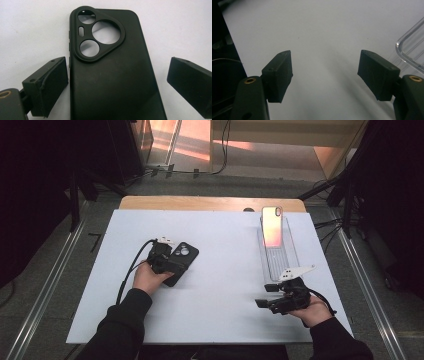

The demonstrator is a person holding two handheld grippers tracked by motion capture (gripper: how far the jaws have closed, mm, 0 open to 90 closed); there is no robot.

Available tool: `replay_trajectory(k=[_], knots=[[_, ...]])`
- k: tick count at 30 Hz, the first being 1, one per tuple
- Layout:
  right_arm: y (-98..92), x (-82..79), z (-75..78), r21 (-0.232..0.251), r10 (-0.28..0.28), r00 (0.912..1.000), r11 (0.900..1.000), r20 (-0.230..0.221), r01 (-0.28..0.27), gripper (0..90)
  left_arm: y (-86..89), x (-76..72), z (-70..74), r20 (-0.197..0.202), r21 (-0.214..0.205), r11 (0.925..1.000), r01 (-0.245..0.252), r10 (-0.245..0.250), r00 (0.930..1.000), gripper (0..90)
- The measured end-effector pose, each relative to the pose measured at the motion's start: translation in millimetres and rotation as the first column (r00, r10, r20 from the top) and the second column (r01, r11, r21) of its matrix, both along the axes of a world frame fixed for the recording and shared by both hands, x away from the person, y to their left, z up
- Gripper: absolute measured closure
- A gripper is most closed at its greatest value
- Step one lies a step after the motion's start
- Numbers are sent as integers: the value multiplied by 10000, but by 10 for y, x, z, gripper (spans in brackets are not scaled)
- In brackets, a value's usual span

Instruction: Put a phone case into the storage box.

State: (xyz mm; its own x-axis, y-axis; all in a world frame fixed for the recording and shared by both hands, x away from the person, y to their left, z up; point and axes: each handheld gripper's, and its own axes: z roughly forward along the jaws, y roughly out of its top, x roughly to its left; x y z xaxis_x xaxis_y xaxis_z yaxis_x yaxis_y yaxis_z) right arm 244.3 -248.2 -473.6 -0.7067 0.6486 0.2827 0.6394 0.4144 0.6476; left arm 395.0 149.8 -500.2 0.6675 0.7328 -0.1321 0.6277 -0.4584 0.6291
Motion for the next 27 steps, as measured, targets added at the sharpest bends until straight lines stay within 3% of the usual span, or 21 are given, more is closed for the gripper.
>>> replay_trajectory(k=[9, 22, 27], knots=[[2, -1, 0, -47, -50, 10000, 10000, -13, 50, 261, -92, -107, -51, 1098, 1107, 9938, -122, 0, 9940, 90], [5, -1, -1, -49, -6, 10000, 10000, 34, 6, 261, -100, -110, -29, 1024, 1177, 9922, -417, 297, 9943, 133], [9, -14, 12, 86, 40, 9995, 10000, 325, -43, 261, -59, -83, -5, 741, 755, 9959, -506, 450, 9962, 147]])
